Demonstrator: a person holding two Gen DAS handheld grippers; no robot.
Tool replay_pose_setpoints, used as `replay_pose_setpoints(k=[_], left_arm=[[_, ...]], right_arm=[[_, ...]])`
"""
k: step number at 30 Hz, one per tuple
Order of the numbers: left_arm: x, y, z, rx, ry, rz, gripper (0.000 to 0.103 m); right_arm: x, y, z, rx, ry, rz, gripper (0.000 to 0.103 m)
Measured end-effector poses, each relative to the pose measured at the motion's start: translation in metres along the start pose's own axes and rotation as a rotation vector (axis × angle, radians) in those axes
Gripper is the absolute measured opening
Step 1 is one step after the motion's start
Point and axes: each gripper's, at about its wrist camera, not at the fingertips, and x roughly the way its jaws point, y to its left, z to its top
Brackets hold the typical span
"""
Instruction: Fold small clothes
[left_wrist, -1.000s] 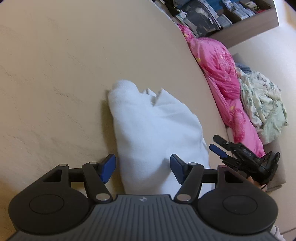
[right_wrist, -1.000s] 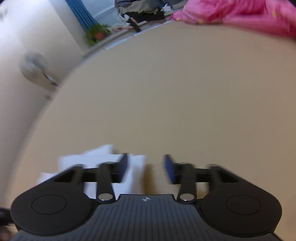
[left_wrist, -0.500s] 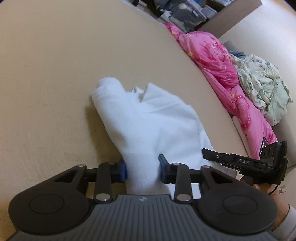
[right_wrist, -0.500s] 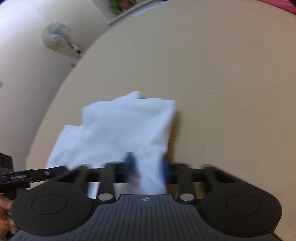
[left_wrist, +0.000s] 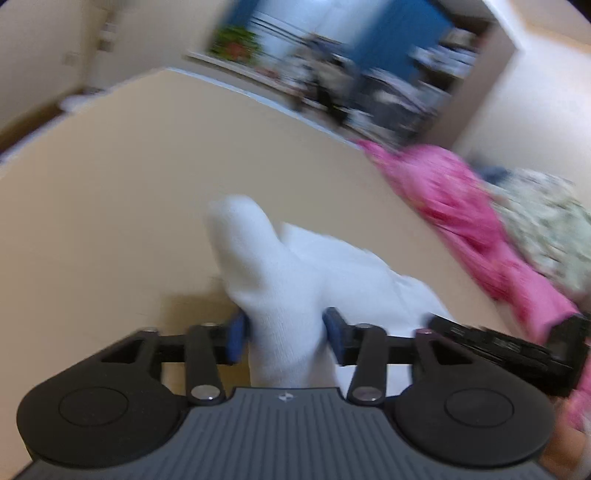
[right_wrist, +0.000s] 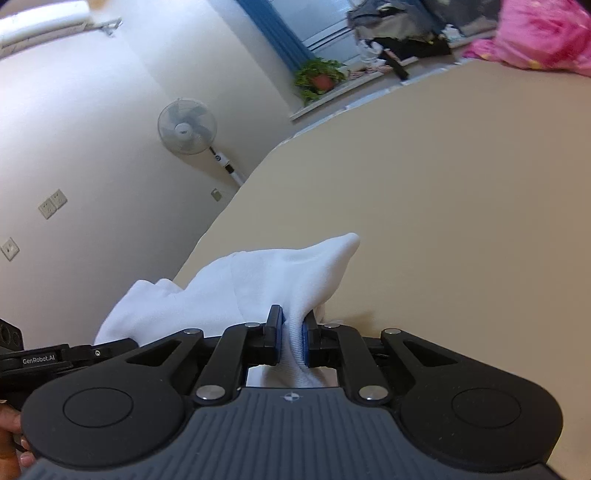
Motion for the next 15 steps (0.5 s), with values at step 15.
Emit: replay_pose_setpoints(k=[15], left_arm=[[0.001,0.02,-0.046,0.037,0.293,0.106,0.062]], right_arm=[[0.004,0.011,-0.054,-0.036,0.156,-0.124,0.01]])
